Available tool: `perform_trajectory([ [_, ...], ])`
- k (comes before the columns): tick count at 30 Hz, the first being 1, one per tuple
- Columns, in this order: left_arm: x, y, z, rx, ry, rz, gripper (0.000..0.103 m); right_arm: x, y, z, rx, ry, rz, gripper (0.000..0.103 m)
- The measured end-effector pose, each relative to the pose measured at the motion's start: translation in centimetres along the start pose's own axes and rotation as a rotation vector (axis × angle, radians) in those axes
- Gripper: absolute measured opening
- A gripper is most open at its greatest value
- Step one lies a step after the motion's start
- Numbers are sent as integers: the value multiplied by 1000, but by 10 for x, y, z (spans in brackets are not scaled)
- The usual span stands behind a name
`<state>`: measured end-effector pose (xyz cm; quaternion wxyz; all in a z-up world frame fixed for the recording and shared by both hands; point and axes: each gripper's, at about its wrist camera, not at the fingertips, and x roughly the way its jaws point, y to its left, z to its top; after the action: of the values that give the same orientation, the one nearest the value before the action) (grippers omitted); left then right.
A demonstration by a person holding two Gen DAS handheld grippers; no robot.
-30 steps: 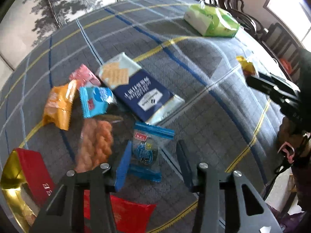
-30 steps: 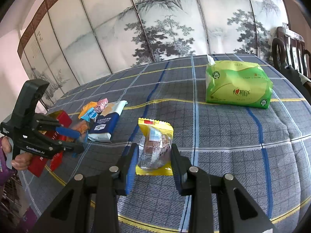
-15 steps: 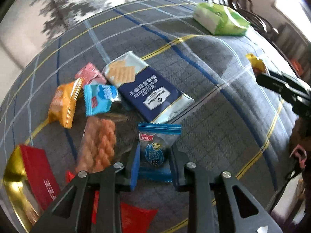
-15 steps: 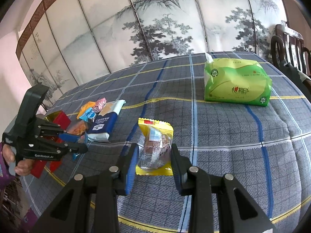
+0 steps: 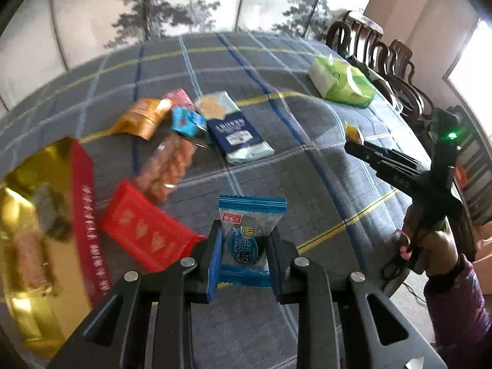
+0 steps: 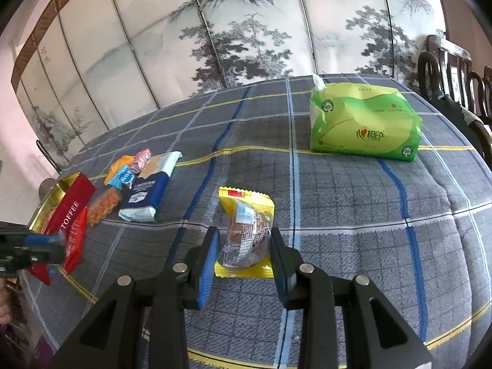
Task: Organize snacks
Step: 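Carry the blue snack into the gold tray and open the left gripper while the right holds the yellow snack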
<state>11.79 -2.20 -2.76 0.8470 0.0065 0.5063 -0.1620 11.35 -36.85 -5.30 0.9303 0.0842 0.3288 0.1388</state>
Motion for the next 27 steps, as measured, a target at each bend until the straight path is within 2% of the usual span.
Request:
perform_trajectory([
  [6, -38, 18, -10, -1, -87, 105, 23, 5, -4, 0, 25, 26, -41, 33],
  [9, -50, 33, -15, -16, -111, 140, 24, 7, -6, 0, 39, 37, -57, 33],
  [14, -66, 62, -25, -50, -149, 240, 24, 9, -7, 0, 47, 48, -79, 33],
  [20, -70, 92, -37, -75, -164, 339, 24, 12, -6, 1, 45, 66, -103, 33],
  [27, -66, 128, -51, -140, -143, 368, 24, 16, -2, 1, 24, 80, -133, 33],
])
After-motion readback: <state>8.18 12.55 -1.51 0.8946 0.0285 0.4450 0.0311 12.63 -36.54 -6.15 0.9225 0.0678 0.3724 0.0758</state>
